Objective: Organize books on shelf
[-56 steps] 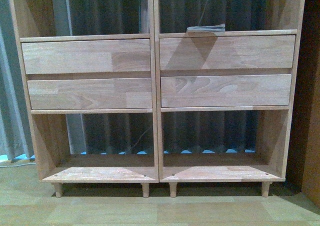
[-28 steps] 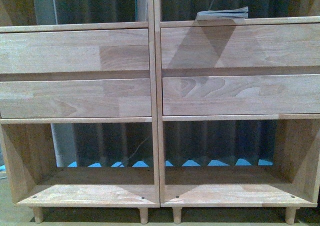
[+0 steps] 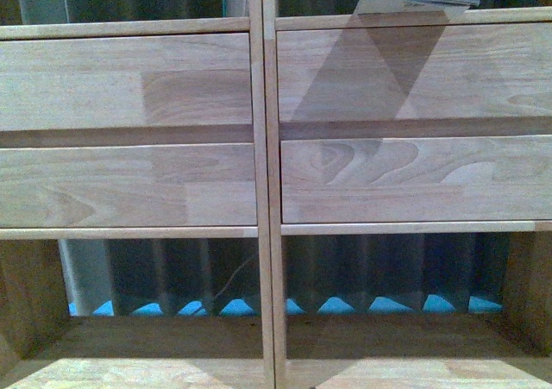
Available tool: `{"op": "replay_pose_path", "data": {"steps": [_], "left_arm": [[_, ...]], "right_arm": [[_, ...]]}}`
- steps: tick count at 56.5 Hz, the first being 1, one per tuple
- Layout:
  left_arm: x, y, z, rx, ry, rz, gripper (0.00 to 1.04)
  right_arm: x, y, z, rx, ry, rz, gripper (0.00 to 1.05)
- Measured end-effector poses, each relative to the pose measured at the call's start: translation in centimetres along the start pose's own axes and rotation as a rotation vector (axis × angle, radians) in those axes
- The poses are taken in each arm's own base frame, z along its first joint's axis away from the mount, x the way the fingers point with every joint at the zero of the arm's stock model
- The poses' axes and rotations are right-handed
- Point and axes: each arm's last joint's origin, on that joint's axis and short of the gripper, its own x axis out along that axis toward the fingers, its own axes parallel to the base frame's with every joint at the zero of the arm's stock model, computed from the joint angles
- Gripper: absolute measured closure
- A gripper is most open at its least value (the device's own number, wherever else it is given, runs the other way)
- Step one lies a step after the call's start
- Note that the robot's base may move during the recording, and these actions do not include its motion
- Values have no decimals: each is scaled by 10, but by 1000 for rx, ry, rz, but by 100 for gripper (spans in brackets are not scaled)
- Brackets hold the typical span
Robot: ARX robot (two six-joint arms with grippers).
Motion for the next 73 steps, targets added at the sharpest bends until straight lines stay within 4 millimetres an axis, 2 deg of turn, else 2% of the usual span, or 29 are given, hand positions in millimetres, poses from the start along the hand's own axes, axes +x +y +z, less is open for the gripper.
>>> {"op": "replay_pose_path", "data": {"steps": [56, 58, 60, 63, 69, 73], "left_arm": [[0, 0, 0, 0, 0, 0, 7], [0, 0, 0, 0, 0, 0, 7], [0, 0, 0, 0, 0, 0, 7], [0, 0, 0, 0, 0, 0, 7], [0, 0, 0, 0, 0, 0, 7], [0, 0, 0, 0, 0, 0, 7]], "right_arm": [[0, 0, 0, 3, 0, 0, 7], [1, 0, 0, 35, 16, 67, 7], [5, -3, 2, 147, 65, 231, 7], [11, -10, 10, 283, 97, 330, 7], [27, -22, 34, 469, 95, 386, 7], [49, -29, 54, 606, 81, 370, 7]]}}
